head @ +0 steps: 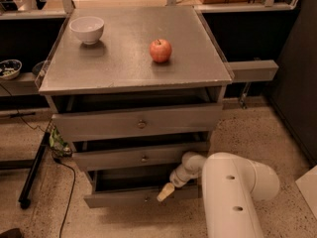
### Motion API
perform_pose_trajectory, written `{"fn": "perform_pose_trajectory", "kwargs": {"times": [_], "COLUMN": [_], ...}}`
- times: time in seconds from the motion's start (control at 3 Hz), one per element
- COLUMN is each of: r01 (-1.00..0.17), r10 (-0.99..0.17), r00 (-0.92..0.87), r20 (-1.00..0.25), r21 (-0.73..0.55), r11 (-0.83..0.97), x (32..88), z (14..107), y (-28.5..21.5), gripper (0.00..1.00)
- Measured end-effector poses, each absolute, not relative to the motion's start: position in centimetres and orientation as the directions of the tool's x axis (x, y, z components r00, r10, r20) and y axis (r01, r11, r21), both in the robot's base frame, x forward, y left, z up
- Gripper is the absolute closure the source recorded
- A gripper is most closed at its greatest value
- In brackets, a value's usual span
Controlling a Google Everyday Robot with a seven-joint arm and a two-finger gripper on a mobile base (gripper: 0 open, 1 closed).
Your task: Open bottom drawer
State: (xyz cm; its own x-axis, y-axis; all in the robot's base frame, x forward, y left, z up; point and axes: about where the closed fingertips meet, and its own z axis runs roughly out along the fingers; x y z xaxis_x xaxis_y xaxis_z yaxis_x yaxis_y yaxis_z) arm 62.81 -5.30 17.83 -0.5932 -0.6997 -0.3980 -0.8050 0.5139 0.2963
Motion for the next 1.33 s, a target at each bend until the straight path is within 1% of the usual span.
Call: {"fn": "perform_pose_trajectory", "kwargs": {"times": [0.33,0.67,1.33], "r01": [-0.780,-0.780,-0.780], "r10": [-0.681,-0.681,-0.681], "r00": [-0.625,-0.625,-0.625], "r20": [-0.381,-0.381,-0.381], "r21": [0.342,0.342,0.342], "r11": [0.524,0.524,0.524], "x": [59.78,59.78,59.77], "z": [16.95,16.94,16.94], "y": [-5.98,-5.98,-5.98], "gripper": [0.00,0.00,0.50]}}
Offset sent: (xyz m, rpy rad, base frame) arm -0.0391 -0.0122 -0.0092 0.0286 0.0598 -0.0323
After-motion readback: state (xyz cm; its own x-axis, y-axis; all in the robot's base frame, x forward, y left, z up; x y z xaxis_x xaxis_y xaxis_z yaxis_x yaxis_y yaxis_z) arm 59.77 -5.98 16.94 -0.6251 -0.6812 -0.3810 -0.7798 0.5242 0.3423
